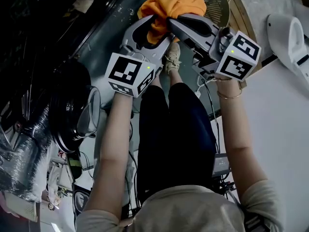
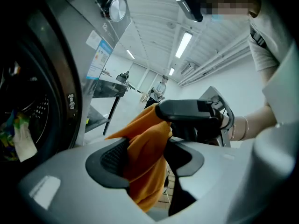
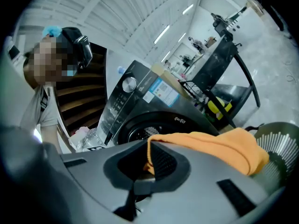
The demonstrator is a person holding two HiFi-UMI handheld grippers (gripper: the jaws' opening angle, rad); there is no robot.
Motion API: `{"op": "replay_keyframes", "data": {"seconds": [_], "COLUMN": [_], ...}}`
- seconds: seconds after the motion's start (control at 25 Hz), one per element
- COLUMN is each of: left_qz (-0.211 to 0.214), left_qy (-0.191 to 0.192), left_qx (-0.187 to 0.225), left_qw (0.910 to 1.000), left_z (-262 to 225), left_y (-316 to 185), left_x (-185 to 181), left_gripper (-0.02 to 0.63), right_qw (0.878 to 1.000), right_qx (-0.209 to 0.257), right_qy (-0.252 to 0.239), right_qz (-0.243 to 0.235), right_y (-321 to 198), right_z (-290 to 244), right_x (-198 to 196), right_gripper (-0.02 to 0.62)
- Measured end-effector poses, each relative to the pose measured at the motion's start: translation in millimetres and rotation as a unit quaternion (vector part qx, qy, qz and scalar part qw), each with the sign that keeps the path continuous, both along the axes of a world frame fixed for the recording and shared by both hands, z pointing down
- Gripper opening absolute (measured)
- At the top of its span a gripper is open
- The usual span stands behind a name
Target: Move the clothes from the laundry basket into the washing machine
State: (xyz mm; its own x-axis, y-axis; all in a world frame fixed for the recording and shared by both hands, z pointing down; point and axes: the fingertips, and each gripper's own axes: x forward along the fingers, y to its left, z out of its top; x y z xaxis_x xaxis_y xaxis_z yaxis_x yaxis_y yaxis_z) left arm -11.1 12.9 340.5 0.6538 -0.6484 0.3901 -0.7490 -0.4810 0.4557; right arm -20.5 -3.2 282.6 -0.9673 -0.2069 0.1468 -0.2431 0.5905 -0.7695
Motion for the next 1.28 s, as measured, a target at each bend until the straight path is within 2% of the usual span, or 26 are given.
{"op": "replay_keyframes", "data": {"seconds": [0.08,0.16,0.28,0.36,0.4,0.44,0.52,0.6,0.68,0.76,0.88,1.04,1.16,1.28], "left_qz": [0.003,0.022,0.091,0.137,0.148,0.145,0.106,0.045,-0.016,-0.067,-0.136,-0.216,-0.27,-0.32], "left_qy": [-0.016,-0.048,-0.081,-0.087,-0.088,-0.088,-0.088,-0.089,-0.091,-0.104,-0.135,-0.174,-0.193,-0.219], "left_qx": [0.03,0.064,0.1,0.108,0.106,0.099,0.076,0.049,0.027,0.012,-0.007,-0.011,-0.021,-0.032], "left_qw": [0.9994,0.9965,0.9875,0.9808,0.9794,0.9805,0.9876,0.9938,0.9954,0.9923,0.9814,0.9607,0.9432,0.9212], "left_z": [-9,-14,-15,-14,-12,-9,0,9,18,27,43,59,78,102], "left_y": [-6,-9,-6,-3,-1,0,-2,-7,-11,-12,-11,-15,-25,-36], "left_x": [3,5,13,23,27,28,17,-7,-37,-68,-114,-172,-207,-243], "left_gripper": [0.255,0.262,0.255,0.155,0.087,0.068,0.054,0.052,0.051,0.051,0.051,0.052,0.052,0.052], "right_qw": [1.0,0.999,0.998,0.997,0.998,0.998,0.998,0.998,0.998,0.998,0.997,0.996,0.995,0.994], "right_qx": [-0.003,-0.012,-0.024,-0.028,-0.029,-0.028,-0.021,-0.014,-0.018,-0.035,-0.06,-0.084,-0.092,-0.097], "right_qy": [0.007,0.011,0.022,0.026,0.027,0.03,0.041,0.054,0.054,0.049,0.051,0.041,0.038,0.039], "right_qz": [-0.017,-0.03,-0.057,-0.062,-0.056,-0.048,-0.033,-0.02,-0.005,0.01,0.014,0.005,-0.011,-0.015], "right_y": [3,6,14,14,13,12,11,11,12,16,31,50,59,62], "right_z": [-5,-5,-1,2,4,6,11,17,22,29,45,61,73,87], "right_x": [-4,-5,-6,-6,-5,-3,1,7,13,16,11,-5,-19,-26], "right_gripper": [0.021,0.021,0.021,0.023,0.023,0.023,0.023,0.023,0.023,0.023,0.023,0.023,0.023,0.023]}}
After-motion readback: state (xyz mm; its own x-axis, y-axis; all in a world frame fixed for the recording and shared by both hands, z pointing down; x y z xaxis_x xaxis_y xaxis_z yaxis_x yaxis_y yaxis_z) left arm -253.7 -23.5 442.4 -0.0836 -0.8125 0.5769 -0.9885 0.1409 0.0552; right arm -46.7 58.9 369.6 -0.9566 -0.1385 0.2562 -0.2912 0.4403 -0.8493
